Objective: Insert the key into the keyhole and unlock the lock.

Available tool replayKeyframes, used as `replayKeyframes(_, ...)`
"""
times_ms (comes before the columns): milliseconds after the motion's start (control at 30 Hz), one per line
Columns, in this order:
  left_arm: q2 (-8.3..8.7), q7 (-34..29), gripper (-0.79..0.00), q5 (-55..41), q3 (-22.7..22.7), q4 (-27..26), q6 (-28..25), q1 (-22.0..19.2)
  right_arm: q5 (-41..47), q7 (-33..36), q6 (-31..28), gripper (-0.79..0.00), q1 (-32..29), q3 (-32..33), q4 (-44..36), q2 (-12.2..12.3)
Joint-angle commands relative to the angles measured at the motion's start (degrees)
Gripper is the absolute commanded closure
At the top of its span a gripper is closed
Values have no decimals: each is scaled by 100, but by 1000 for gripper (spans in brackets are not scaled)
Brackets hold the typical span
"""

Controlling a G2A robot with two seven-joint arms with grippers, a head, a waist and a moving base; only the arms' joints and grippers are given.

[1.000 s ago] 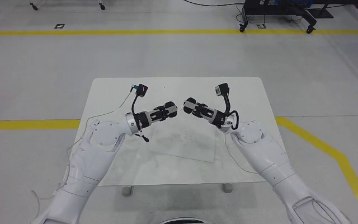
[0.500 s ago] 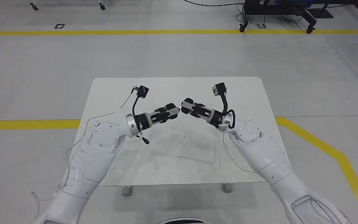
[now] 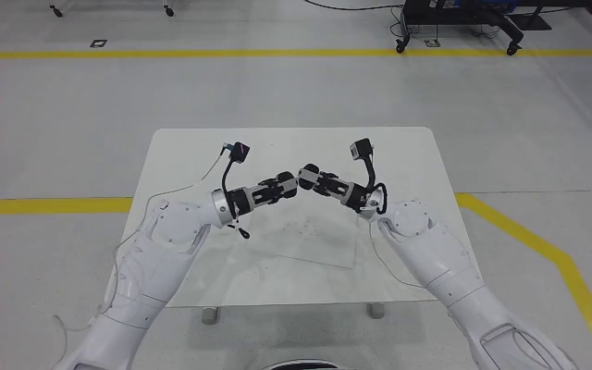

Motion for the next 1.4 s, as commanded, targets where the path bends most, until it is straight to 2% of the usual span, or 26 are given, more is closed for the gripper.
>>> replayKeyframes(0, 2, 2, 0, -5, -7, 4, -16, 1, -2, 6, 32, 0, 6, 10, -8, -3)
replayKeyframes(300, 12, 19, 0, -20, -41, 23, -2, 5, -43, 86, 47, 0, -24, 28, -35, -15)
replayKeyframes(333, 12, 22, 0, -22, -42, 22, 0, 6, -29, 98, 25, -111, -34, 36, -35, -15)
replayKeyframes(367, 13, 25, 0, -23, -45, 20, -6, 4, -17, 112, 3, -262, -43, 44, -32, -15)
replayKeyframes(400, 13, 26, 0, -24, -46, 23, -12, 4, -13, 125, -11, -308, -52, 53, -26, -14)
replayKeyframes(600, 24, -30, 0, -46, -75, 33, -46, -5, 51, 259, -20, -332, -64, 137, -61, -2)
replayKeyframes(733, 41, -52, 0, -43, -134, 22, -59, 13, 178, 377, -18, -385, -84, 242, -107, 18)
replayKeyframes(767, 46, -63, 0, -53, -157, 20, -64, 21, 215, 408, -40, -520, -104, 287, -108, 28)
replayKeyframes(800, 53, -78, 0, -74, -186, 15, -66, 31, 266, 445, -70, -785, -138, 335, -106, 40)
replayKeyframes(933, 110, -283, 0, -223, -412, -88, -119, 127, 266, 445, -70, -785, -138, 335, -106, 40)
replayKeyframes(1033, 172, -450, 0, -210, -637, -253, 52, 228, 266, 445, -70, -785, -138, 335, -106, 40)
replayKeyframes(1367, 180, -490, 0, -196, -657, -278, 65, 237, 266, 445, -70, -785, -138, 335, -106, 40)
